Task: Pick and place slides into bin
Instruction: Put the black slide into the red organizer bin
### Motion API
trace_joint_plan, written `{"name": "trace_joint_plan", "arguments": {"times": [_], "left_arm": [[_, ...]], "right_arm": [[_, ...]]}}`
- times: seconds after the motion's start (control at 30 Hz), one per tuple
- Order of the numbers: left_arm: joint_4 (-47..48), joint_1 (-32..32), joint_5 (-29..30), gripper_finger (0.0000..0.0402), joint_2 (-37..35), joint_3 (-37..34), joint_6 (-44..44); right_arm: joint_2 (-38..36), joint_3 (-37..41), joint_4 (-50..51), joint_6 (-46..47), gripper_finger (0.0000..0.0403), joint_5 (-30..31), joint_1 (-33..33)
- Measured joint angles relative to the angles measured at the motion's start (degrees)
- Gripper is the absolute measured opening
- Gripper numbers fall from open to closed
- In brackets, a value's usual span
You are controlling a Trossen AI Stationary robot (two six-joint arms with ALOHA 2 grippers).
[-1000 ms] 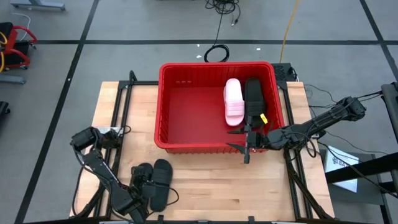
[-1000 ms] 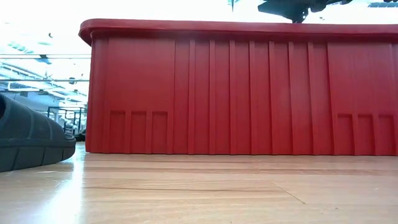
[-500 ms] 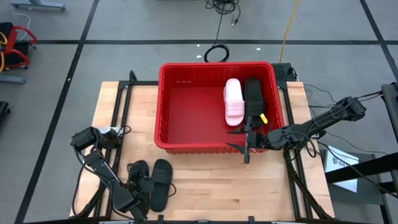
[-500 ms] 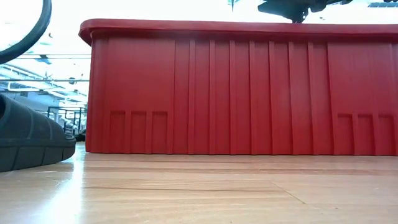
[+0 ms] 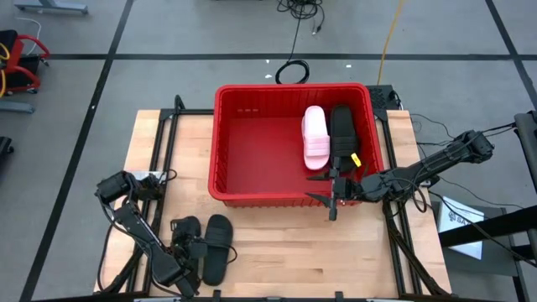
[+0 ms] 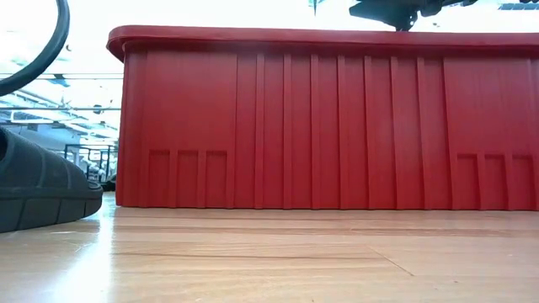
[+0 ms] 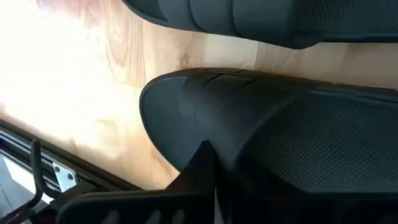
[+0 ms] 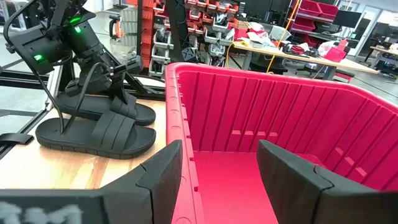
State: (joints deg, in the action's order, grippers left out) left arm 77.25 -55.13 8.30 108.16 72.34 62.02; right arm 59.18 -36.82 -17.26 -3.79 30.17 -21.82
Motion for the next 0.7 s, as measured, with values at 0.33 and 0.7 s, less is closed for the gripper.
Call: {"name": "trace_joint_plan", "arguments": {"times": [0.33, 0.7], "left_arm": [[3.0, 0.3, -0.9, 0.0006, 0.0, 0.1, 0.3], [12.9, 1.2, -3.5, 0.0002, -0.2, 3.7, 0.2]], "right_arm": [[0.0, 0.0, 0.0, -0.1, 0.0196, 0.0, 0.1], [0.0, 0.0, 0.0, -0.1, 0.0196, 0.0, 0.1]]}}
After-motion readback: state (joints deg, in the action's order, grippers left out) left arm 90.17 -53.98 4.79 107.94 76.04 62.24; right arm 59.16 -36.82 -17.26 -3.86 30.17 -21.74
